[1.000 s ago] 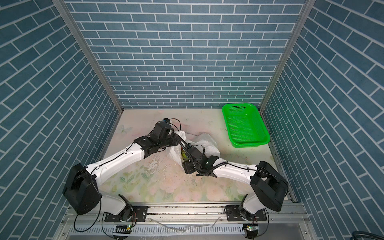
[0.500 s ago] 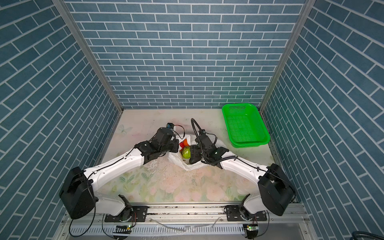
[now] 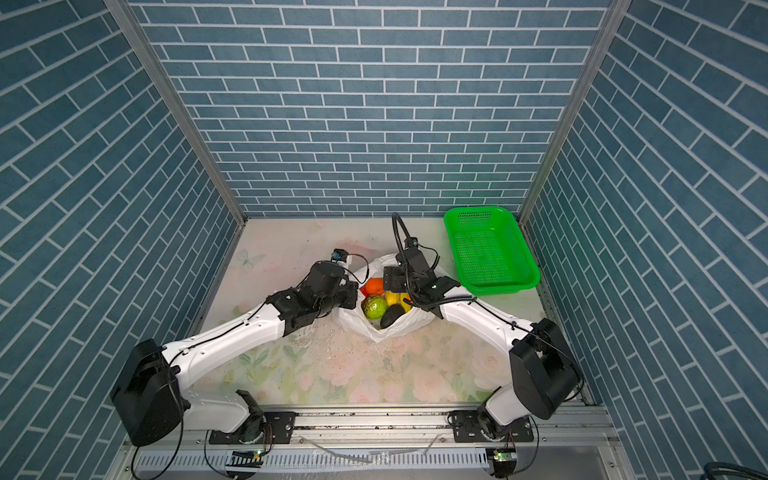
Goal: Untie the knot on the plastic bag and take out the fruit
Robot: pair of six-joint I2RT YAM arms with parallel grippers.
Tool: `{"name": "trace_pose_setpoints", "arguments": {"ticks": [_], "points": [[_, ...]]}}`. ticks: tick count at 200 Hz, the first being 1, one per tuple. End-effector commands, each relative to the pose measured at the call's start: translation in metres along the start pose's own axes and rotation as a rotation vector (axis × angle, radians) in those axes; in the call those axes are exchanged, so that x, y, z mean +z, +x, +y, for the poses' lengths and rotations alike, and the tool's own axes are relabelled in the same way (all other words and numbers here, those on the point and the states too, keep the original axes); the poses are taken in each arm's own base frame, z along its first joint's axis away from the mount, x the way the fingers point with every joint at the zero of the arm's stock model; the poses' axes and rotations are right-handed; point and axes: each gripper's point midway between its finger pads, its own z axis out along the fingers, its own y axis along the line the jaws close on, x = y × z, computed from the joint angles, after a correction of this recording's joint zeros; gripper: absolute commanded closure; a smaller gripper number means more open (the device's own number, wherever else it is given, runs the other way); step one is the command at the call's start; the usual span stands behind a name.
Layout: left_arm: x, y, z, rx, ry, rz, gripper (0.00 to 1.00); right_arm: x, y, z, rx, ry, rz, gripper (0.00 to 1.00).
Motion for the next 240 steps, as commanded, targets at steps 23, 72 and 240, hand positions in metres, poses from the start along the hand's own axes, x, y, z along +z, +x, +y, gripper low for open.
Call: {"name": "trace_pose_setpoints", "arguments": {"ticks": [23,72,240], "points": [[0.002,-0.01,0.008,-0.137,0.006,0.01,1.0,-0.051,0.049,0.019,-0.26,-0.051,0.079,0.1],[-0.006,-0.02,0.008,-0.154,0.051,-0.047,1.0,-0.041,0.056,0.028,-0.487,-0.113,0.031,0.12],[-0.007,-0.037,-0.012,-0.198,0.238,-0.081,1.0,-0.033,0.119,0.036,-0.395,-0.292,0.35,0.2]]}}
